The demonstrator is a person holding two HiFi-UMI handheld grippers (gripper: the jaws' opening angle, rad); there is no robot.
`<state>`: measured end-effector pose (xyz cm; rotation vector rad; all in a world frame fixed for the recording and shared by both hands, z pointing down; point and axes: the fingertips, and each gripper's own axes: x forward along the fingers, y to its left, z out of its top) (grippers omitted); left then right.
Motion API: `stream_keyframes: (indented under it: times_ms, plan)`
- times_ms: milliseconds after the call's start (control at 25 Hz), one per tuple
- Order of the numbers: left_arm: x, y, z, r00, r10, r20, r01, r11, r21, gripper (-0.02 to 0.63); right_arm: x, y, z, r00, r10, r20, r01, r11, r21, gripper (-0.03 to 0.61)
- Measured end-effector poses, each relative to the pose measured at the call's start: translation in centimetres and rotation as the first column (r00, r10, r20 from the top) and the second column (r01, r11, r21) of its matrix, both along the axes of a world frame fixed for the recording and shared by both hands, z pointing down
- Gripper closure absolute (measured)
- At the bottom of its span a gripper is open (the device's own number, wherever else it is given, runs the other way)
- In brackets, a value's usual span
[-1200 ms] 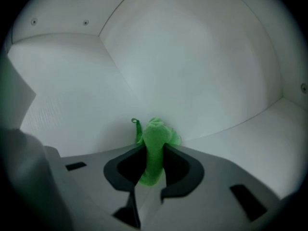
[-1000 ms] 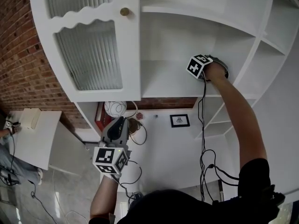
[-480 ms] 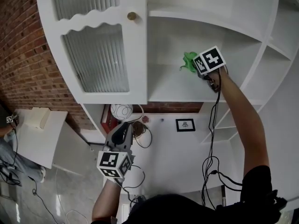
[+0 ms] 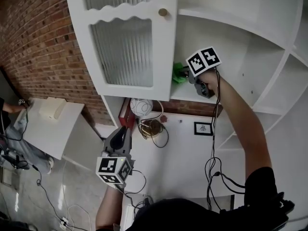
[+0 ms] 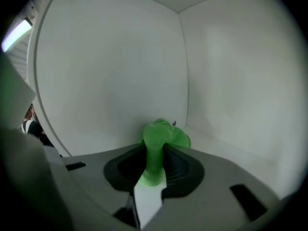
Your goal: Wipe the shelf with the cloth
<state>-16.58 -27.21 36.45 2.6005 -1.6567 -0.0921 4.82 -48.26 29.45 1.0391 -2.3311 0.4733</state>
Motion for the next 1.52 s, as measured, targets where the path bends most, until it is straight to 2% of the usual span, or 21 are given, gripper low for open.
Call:
stream_keyframes:
  times_ms: [120, 240, 440, 680, 1000, 1320, 1520]
  plan:
    - [-1.0, 0.6, 0.1, 1.0, -0.021, -0.004, 0.021, 1.0, 0.0, 0.568, 0.4, -0.5, 0.9, 0.995, 0.014, -0.097, -0.012, 1.0, 0.017, 0.492]
    - [-1.2, 0.8, 0.3, 1.0, -0.021, -0.009, 0.021, 1.0, -0.004, 0.568, 1.4, -0.5, 1.2, 0.988, 0.03, -0.154, -0.027, 0.999, 0.026, 0.492]
    - [0.8, 0.7, 0.4, 1.0, 0.027, -0.01, -0.027, 1.0, 0.0, 0.568, 4.3, -0.1, 1.5, 0.977, 0.082, -0.195, -0.073, 0.996, 0.055, 0.492]
    - [3.0, 0.2, 0.8, 0.997, 0.075, -0.011, -0.076, 0.997, -0.007, 0.568, 8.9, 0.3, 1.5, 0.948, 0.142, -0.285, -0.126, 0.989, 0.074, 0.494]
    - [5.9, -0.7, 1.1, 0.99, 0.139, -0.019, -0.139, 0.99, -0.01, 0.568, 15.4, 1.6, 1.7, 0.924, 0.243, -0.295, -0.228, 0.97, 0.084, 0.494]
    - [9.5, -1.2, 1.3, 0.975, 0.223, -0.013, -0.223, 0.975, -0.013, 0.568, 21.9, 3.2, 1.7, 0.863, 0.34, -0.374, -0.322, 0.94, 0.111, 0.494]
    - [10.5, -1.6, 1.6, 0.967, 0.254, -0.021, -0.255, 0.967, -0.02, 0.568, 24.0, 4.1, 1.8, 0.819, 0.39, -0.421, -0.368, 0.92, 0.136, 0.494]
